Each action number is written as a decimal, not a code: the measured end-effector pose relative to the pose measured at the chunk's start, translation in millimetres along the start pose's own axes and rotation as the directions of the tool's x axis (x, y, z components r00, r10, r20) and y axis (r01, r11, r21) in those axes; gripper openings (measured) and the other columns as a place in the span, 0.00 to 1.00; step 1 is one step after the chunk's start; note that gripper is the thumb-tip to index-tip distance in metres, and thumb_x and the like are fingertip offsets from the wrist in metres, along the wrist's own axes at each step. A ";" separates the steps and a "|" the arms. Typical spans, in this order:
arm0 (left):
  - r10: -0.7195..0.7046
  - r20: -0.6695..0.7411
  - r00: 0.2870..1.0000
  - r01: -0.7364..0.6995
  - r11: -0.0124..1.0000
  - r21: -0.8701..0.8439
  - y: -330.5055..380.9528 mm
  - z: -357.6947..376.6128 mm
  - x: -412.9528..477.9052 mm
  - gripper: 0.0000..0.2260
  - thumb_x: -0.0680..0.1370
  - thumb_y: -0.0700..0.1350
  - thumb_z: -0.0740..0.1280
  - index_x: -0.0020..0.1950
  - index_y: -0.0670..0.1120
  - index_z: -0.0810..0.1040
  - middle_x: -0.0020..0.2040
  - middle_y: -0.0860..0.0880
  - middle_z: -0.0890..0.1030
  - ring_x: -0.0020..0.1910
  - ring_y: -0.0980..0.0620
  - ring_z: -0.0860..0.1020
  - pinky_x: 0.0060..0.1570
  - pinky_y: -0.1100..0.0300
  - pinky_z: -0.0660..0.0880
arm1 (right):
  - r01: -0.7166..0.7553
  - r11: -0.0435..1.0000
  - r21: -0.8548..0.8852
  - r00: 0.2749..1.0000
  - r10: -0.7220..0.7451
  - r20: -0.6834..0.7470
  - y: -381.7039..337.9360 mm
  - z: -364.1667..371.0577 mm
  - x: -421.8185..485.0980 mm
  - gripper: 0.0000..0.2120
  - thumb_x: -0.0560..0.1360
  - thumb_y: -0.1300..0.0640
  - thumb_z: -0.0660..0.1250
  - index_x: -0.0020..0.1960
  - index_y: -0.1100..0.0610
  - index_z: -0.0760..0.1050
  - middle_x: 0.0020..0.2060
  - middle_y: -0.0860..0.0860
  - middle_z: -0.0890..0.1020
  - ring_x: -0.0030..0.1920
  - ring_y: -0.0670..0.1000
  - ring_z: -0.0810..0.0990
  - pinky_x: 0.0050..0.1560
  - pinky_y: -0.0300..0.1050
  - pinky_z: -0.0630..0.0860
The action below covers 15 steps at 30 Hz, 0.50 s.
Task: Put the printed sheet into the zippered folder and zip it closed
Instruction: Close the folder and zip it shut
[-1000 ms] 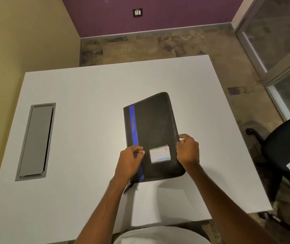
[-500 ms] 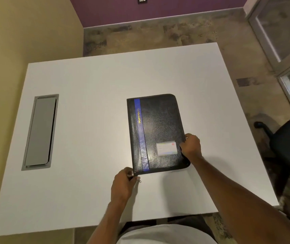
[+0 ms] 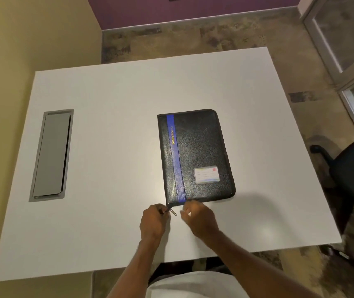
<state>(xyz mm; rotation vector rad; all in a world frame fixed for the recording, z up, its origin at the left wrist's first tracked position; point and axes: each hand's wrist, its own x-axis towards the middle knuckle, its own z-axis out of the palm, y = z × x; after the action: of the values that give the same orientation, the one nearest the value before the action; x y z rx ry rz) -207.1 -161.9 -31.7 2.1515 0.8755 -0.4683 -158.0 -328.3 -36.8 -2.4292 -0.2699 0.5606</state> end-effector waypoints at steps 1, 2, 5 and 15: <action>0.004 0.004 1.000 -0.004 1.000 -0.020 -2.3 1.8 0.0 0.03 0.75 0.44 0.74 0.41 0.51 0.84 0.37 0.54 0.85 0.38 0.50 0.83 0.40 0.55 0.78 | 0.026 1.000 -0.014 1.000 -0.025 0.017 -2.6 9.4 -7.1 0.07 0.73 0.53 0.70 0.47 0.56 0.81 0.45 0.53 0.84 0.48 0.59 0.83 0.46 0.51 0.79; 0.006 0.006 1.000 -0.006 0.999 -0.045 -4.2 3.3 -0.4 0.04 0.76 0.44 0.74 0.41 0.50 0.85 0.36 0.53 0.85 0.37 0.49 0.83 0.39 0.56 0.77 | 0.037 0.999 -0.028 0.999 -0.036 0.025 -3.3 17.5 -11.0 0.10 0.73 0.52 0.72 0.50 0.56 0.82 0.48 0.52 0.85 0.49 0.58 0.83 0.48 0.50 0.79; 0.005 -0.006 1.000 -0.005 0.989 -0.148 -9.0 7.0 0.4 0.06 0.75 0.42 0.73 0.39 0.49 0.86 0.32 0.52 0.84 0.32 0.52 0.80 0.35 0.60 0.73 | 0.023 0.998 -0.053 1.000 -0.023 -0.008 -3.3 36.1 -10.3 0.14 0.69 0.53 0.77 0.53 0.55 0.84 0.49 0.52 0.85 0.47 0.57 0.85 0.45 0.49 0.81; 0.031 0.001 1.000 -0.030 0.975 -0.219 -12.2 5.4 1.9 0.05 0.75 0.40 0.73 0.39 0.47 0.87 0.32 0.49 0.84 0.31 0.52 0.78 0.38 0.59 0.74 | 0.023 0.993 -0.116 0.981 -0.044 -0.187 -9.5 68.5 -0.6 0.09 0.66 0.60 0.74 0.32 0.55 0.75 0.32 0.53 0.76 0.29 0.58 0.77 0.26 0.48 0.75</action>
<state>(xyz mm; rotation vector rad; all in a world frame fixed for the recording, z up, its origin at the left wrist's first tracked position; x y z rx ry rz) -214.7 -159.3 -42.5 1.9584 0.8495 -0.3436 -190.1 -284.6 -79.8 -2.5614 -0.2684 0.3029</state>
